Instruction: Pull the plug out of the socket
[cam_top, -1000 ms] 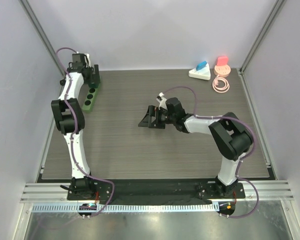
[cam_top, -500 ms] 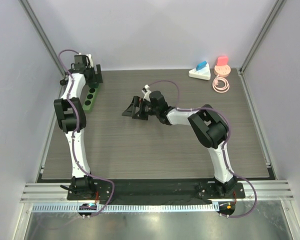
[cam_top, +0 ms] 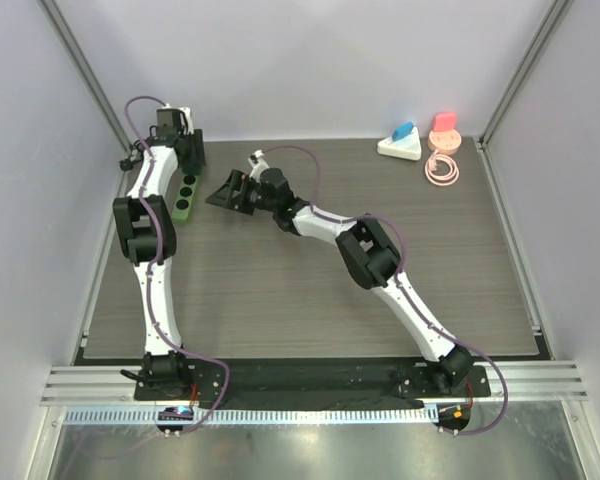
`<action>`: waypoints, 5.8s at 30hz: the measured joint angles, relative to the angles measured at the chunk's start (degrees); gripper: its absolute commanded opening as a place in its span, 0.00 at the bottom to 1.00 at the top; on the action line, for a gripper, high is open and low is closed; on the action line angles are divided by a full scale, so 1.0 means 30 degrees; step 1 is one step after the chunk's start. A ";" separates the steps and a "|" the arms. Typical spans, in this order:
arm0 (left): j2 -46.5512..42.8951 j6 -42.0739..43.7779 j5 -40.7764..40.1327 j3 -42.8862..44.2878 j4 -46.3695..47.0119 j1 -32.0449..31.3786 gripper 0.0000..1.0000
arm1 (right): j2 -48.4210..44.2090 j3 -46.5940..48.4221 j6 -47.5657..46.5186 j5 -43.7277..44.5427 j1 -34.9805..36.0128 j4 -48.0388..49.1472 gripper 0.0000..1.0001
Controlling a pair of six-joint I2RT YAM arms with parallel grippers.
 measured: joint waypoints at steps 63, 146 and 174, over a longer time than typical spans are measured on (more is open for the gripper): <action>-0.4065 -0.2295 -0.0211 -0.6127 0.0029 -0.1042 0.00 | 0.5151 0.8225 -0.0874 0.1137 0.1807 0.2455 0.30; -0.3621 -0.4765 0.0692 -0.3657 -0.3621 -0.1486 0.00 | 0.7016 0.8896 0.9836 0.1705 0.0801 -0.0568 0.29; -0.4044 -0.4648 0.1953 -0.3257 -0.4852 -0.1013 0.00 | 0.5544 0.7082 0.3344 -0.1188 -0.0262 -0.0430 0.59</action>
